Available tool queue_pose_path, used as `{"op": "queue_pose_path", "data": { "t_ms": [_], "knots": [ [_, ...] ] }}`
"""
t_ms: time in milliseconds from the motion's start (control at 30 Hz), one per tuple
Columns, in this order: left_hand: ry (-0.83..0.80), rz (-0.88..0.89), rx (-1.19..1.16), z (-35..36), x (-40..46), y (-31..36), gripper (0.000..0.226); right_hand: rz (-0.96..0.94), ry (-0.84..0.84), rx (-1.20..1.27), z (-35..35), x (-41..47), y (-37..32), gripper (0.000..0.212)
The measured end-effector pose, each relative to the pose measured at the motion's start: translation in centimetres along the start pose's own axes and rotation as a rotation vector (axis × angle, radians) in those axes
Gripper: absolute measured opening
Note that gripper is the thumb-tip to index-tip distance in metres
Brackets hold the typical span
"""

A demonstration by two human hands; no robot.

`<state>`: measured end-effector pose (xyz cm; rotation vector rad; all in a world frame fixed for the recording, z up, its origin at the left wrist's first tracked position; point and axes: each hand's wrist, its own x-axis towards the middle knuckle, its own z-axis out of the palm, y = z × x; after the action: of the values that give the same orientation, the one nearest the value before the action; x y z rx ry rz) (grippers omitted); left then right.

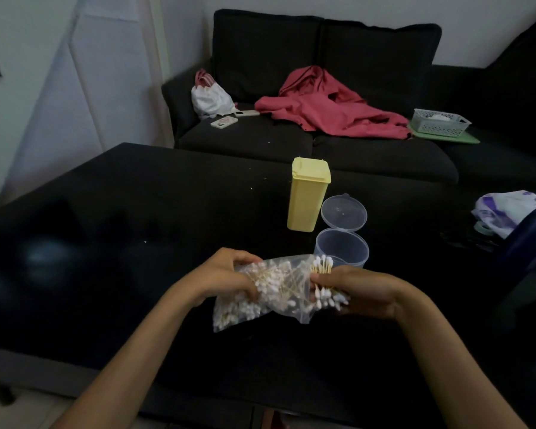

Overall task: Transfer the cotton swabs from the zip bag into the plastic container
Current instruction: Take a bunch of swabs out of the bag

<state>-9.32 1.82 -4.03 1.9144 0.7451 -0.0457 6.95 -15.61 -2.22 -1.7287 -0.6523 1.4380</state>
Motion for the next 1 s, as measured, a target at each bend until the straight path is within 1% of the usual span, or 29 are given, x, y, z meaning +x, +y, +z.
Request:
{"op": "queue_pose_path", "data": {
  "t_ms": [67, 133, 300, 400, 467, 567, 633, 700, 800, 867, 933, 1000],
  "knots": [
    [-0.011, -0.006, 0.006, -0.1, 0.0, -0.1, 0.058, 0.002, -0.002, -0.056, -0.2, -0.1, -0.1, 0.022],
    [-0.02, -0.011, 0.004, -0.3, 0.0, -0.2, 0.058, 0.002, -0.029, -0.062, -0.3, -0.2, -0.1, 0.023],
    [-0.011, -0.038, -0.041, -0.6, 0.2, -0.2, 0.052, 0.014, -0.07, 0.077, -0.4, -1.2, -0.4, 0.017],
    [0.012, -0.07, -0.083, -1.0, 0.3, -0.4, 0.045, 0.009, -0.108, 0.138, -0.6, -1.9, -0.5, 0.02],
    [0.02, -0.09, -0.122, -1.1, 0.4, -0.6, 0.046, -0.018, -0.078, 0.203, -0.6, -2.0, -0.6, 0.021],
    [0.009, -0.108, -0.185, -1.0, 0.3, -0.5, 0.044, -0.128, 0.007, 0.347, -0.5, -1.8, -0.8, 0.023],
    [-0.013, -0.11, -0.226, -0.8, 0.2, -0.3, 0.038, -0.197, 0.034, 0.362, -0.5, -1.7, -1.0, 0.023],
    [-0.03, -0.115, -0.24, -0.6, 0.1, -0.1, 0.034, -0.221, 0.042, 0.32, -0.4, -1.6, -1.1, 0.024],
    [-0.033, -0.127, -0.229, -0.4, 0.1, -0.1, 0.039, -0.237, 0.116, 0.247, -0.3, -1.2, -0.9, 0.024],
    [-0.021, -0.126, -0.235, -0.4, 0.2, -0.1, 0.035, -0.278, 0.166, 0.309, -0.2, -0.9, -0.8, 0.024],
    [-0.001, -0.128, -0.257, -0.5, 0.3, 0.0, 0.034, -0.322, 0.164, 0.41, -0.2, -0.8, -0.9, 0.021],
    [0.023, -0.13, -0.279, -0.5, 0.3, 0.1, 0.035, -0.361, 0.154, 0.452, -0.3, -0.8, -1.0, 0.021]
  ]
}}
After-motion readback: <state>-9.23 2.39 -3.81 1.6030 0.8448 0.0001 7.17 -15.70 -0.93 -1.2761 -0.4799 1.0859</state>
